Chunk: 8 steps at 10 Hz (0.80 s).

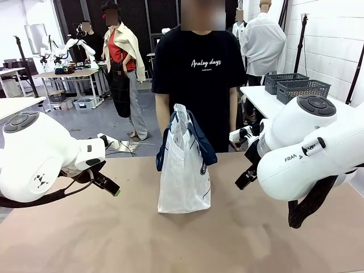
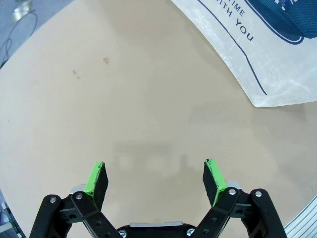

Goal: Transfer purchased items from the store into the shopping bag.
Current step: Open the Reusable shopping bag in the center of the table.

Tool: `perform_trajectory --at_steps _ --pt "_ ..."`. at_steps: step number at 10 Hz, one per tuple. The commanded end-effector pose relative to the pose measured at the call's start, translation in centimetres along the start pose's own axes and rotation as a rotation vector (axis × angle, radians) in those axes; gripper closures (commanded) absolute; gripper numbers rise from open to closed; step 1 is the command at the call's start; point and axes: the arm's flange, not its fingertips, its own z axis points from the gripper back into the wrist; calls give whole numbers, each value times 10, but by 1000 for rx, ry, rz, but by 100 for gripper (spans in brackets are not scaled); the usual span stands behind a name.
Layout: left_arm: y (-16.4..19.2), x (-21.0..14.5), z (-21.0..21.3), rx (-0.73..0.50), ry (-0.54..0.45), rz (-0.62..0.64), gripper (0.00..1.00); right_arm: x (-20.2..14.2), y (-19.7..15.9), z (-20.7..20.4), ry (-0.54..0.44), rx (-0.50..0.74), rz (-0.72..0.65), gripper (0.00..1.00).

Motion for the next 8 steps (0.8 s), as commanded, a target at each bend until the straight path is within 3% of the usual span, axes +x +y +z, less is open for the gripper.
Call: perform_trajectory --at_steps 1,8 --pt "2 0 0 0 0 4 0 0 0 0 0 0 0 0" --pt "0 0 0 0 0 0 0 0 0 0 0 0 0 0"
